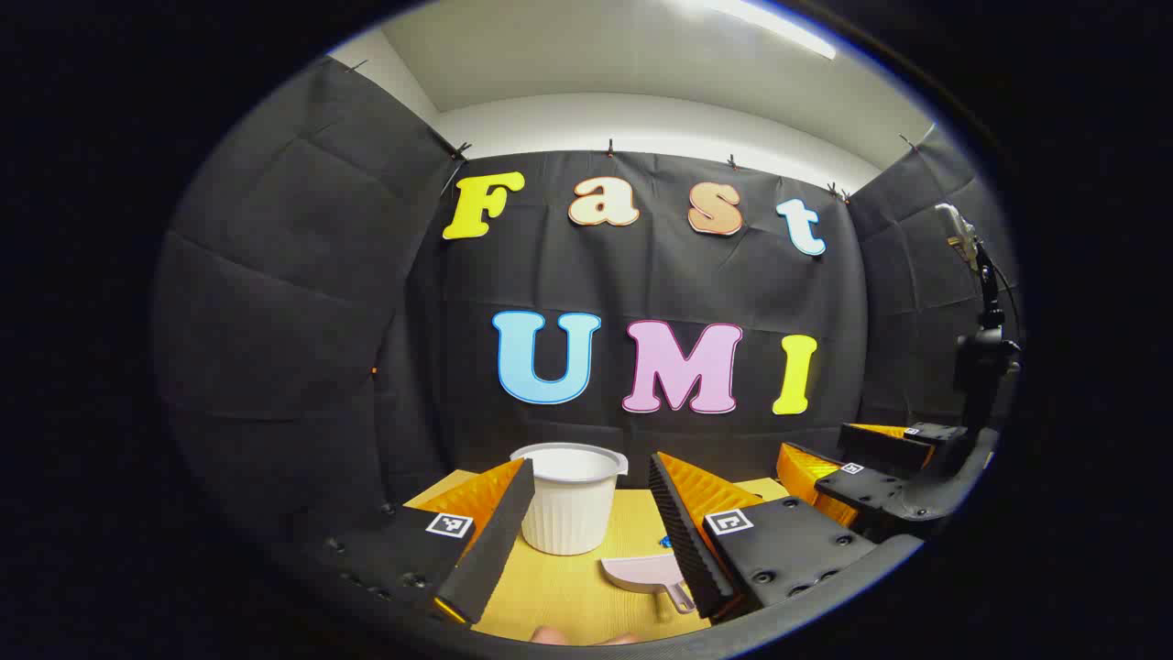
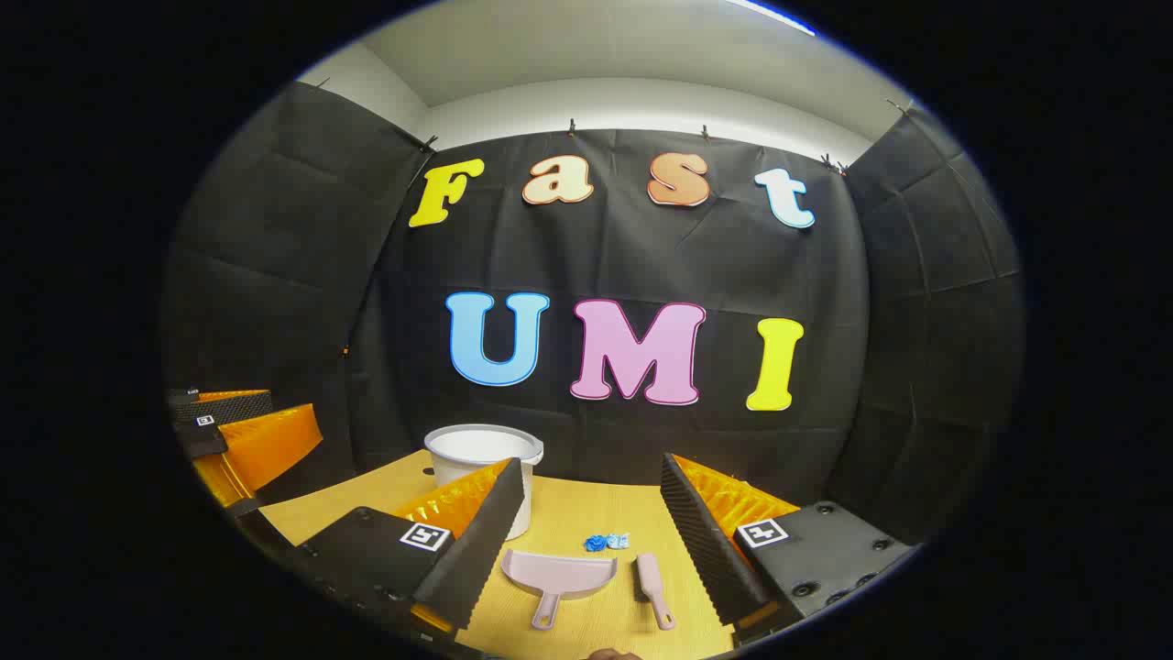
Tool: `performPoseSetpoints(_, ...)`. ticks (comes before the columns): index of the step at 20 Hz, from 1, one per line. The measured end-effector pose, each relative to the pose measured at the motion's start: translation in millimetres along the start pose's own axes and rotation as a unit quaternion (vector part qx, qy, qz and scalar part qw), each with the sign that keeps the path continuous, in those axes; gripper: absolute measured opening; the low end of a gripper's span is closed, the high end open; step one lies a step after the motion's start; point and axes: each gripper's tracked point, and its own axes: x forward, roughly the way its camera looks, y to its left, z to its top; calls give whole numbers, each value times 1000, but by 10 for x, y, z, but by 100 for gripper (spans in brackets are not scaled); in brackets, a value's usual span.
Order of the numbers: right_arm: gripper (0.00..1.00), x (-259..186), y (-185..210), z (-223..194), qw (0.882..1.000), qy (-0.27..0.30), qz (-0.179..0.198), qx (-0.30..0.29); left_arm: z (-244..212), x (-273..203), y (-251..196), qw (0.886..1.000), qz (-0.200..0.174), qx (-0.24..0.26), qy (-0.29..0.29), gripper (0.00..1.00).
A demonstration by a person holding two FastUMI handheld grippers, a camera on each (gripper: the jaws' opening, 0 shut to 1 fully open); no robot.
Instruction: Pick up the small broom and dustpan from the desktop, sweep the trash into the dustpan with the broom, and then empty the trash into the garbage bin.
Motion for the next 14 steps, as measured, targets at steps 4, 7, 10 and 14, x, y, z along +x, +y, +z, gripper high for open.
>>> performPoseSetpoints(4, 97, -6, -20, 62, 1000, -9, -5, 3, -8, -11, -5, 1000, -2, -2, -2, 76)
performPoseSetpoints(7, 97, -21, -36, 158, 999, -17, -10, 40, -31, -12, -62, 1000, -6, 22, -5, 75)
performPoseSetpoints(10, 97, -42, -127, 197, 999, -23, -19, 36, -78, 6, -217, 1000, -30, 9, 2, 74)
performPoseSetpoints(14, 97, -159, -201, 137, 999, -20, -24, 24, -153, 56, -274, 999, -41, -4, 15, 73)
